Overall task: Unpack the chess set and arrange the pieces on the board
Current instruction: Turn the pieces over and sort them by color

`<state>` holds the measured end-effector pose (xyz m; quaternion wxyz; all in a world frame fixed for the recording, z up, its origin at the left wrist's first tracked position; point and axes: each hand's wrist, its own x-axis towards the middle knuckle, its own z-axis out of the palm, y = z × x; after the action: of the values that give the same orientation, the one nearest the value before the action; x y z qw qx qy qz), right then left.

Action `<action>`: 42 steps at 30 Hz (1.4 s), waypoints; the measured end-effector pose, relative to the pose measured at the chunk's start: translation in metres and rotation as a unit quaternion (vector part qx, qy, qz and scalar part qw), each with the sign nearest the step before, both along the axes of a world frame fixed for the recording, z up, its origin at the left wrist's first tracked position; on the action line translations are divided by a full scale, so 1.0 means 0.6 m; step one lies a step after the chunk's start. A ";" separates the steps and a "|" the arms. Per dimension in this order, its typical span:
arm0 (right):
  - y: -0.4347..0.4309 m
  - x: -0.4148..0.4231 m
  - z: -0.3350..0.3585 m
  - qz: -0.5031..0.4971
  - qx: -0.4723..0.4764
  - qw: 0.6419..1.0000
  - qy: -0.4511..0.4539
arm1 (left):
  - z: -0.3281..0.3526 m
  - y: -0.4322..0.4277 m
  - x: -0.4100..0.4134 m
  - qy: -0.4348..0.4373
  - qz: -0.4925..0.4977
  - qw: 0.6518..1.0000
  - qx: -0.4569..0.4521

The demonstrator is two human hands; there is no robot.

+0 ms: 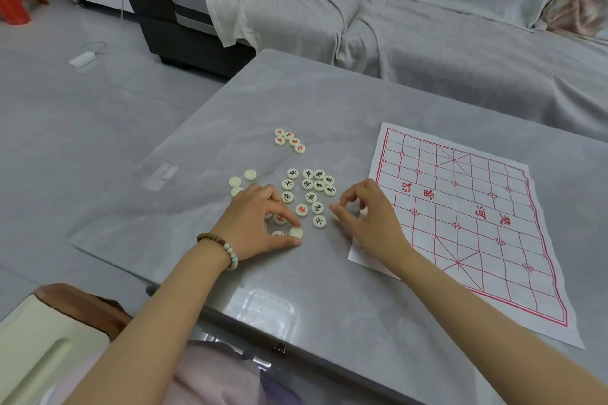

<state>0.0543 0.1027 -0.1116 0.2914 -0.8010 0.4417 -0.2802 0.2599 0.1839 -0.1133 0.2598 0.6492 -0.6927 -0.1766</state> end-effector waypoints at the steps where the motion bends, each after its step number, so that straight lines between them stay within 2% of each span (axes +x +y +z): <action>1: 0.003 -0.004 0.003 0.001 -0.007 1.000 -0.002 | 0.001 0.000 0.000 0.001 0.000 1.000 0.002; 6: 0.014 -0.021 -0.006 0.035 -0.027 0.999 0.019 | -0.006 -0.013 -0.021 0.042 0.034 0.999 0.005; 10: 0.018 -0.023 -0.011 0.039 -0.043 0.998 0.022 | -0.009 -0.021 -0.026 0.011 0.041 0.999 -0.012; 13: 0.025 -0.027 -0.001 0.055 -0.049 0.997 0.026 | -0.004 -0.022 -0.008 0.009 0.084 0.995 -0.053; 15: 0.039 -0.026 0.007 0.114 -0.055 0.989 0.081 | 0.000 -0.016 0.004 0.020 0.102 0.992 -0.076; 18: 0.065 -0.018 0.002 0.233 -0.083 0.941 0.231 | 0.005 -0.003 0.015 0.019 0.090 0.991 -0.094; 21: 0.075 -0.015 -0.007 0.240 -0.079 0.910 0.328 | 0.013 0.006 0.026 0.021 0.093 0.990 -0.103; 25: 0.052 -0.005 -0.006 0.198 -0.062 0.915 0.345 | 0.024 0.022 0.024 -0.036 0.070 0.997 -0.021; 27: 0.035 0.001 -0.005 0.181 -0.051 0.920 0.343 | 0.021 0.024 0.010 -0.103 0.033 0.994 0.025; 29: 0.022 0.008 -0.004 0.173 -0.031 0.923 0.342 | 0.011 0.018 0.002 -0.183 0.001 0.982 0.047; 32: 0.007 0.020 -0.005 0.169 -0.014 0.927 0.336 | -0.002 0.003 -0.002 -0.214 -0.005 0.975 0.053; 34: 0.001 0.027 -0.004 0.166 -0.016 0.929 0.331 | -0.004 -0.003 -0.005 -0.176 -0.008 0.983 0.044; 38: 0.014 0.035 0.008 0.190 -0.043 0.938 0.288 | 0.000 -0.002 0.025 -0.010 0.062 0.998 0.005; 42: 0.049 0.056 0.011 0.252 -0.047 0.939 0.231 | -0.011 0.012 0.074 0.010 0.105 0.994 0.041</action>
<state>0.0878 0.1322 -0.1049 0.2042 -0.9414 0.2672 -0.0254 0.3044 0.1909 -0.1196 0.2568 0.7268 -0.6101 -0.1832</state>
